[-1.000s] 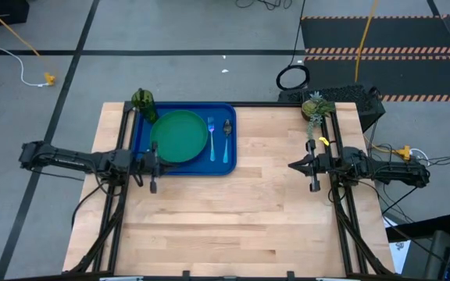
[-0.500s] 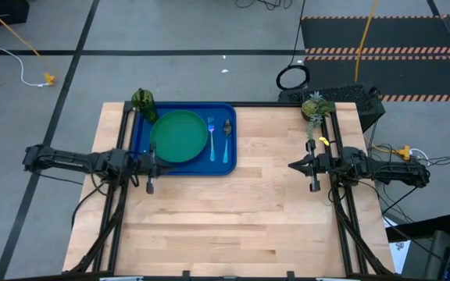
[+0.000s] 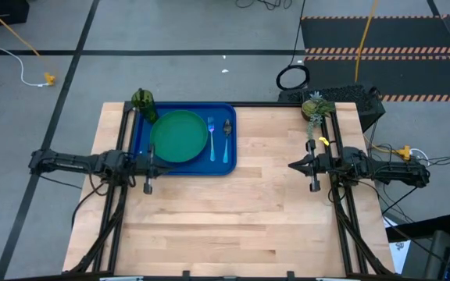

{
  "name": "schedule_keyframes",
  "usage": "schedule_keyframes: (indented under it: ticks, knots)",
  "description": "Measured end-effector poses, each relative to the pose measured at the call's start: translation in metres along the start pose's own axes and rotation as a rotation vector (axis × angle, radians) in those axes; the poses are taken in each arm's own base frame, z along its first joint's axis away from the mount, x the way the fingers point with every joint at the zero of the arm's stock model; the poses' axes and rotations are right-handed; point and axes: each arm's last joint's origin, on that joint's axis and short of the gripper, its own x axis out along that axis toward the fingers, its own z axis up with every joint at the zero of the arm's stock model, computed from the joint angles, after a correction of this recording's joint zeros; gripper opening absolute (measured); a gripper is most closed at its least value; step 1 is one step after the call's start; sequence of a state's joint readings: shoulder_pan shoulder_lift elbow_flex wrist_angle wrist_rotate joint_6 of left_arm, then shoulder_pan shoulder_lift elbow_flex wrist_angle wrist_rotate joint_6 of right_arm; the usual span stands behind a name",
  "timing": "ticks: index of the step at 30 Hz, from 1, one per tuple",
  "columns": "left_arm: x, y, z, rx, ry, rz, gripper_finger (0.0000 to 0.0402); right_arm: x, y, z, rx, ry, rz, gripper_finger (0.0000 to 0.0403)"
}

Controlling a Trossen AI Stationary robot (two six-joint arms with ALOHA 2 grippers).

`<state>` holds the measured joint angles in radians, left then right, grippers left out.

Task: Pick and place plate/cup/fork/spoon on tray
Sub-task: Return to Home Position

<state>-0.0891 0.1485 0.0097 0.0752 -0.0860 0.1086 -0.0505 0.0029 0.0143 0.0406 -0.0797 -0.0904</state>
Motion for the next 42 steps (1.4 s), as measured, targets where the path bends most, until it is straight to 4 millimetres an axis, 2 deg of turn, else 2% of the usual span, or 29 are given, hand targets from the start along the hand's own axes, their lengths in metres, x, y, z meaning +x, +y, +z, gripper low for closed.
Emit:
schedule_keyframes:
  ticks: [4, 8, 12, 18, 24, 31, 38, 42]
  knots:
    - [-0.0057, 0.0008, 0.0028, 0.015, -0.042, 0.004, 0.0004, 0.0000, 0.0000, 0.0000, 0.000, 0.000, 0.000, 0.0000]
    - [-0.0096, 0.0013, 0.0069, 0.013, -0.096, 0.001, 0.0012, 0.0000, 0.0000, 0.0000, 0.000, 0.000, 0.000, 0.0000]
    - [-0.0097, 0.0020, 0.0068, 0.012, -0.095, 0.009, 0.0017, 0.0000, 0.0000, 0.0000, 0.000, 0.000, 0.000, 0.0000]
    - [-0.0097, 0.0023, 0.0072, -0.014, -0.100, 0.006, 0.0004, 0.0000, 0.0000, 0.0000, 0.000, 0.000, 0.000, 0.0000]
    - [-0.0097, 0.0035, 0.0070, -0.018, -0.096, 0.046, 0.0015, 0.0000, 0.0000, 0.0000, 0.000, 0.000, 0.000, 0.0000]
    - [-0.0097, 0.0042, 0.0071, -0.039, -0.096, 0.068, 0.0004, 0.0000, 0.0000, 0.0000, 0.000, 0.000, 0.000, 0.0000]
    - [-0.0097, 0.0043, 0.0076, -0.045, -0.102, 0.072, 0.0029, 0.0000, 0.0000, 0.0000, 0.000, 0.000, 0.000, 0.0000]
    - [-0.0098, 0.0046, 0.0085, -0.049, -0.115, 0.078, 0.0031, 0.0000, 0.0000, 0.0001, 0.000, 0.000, 0.000, 0.0000]
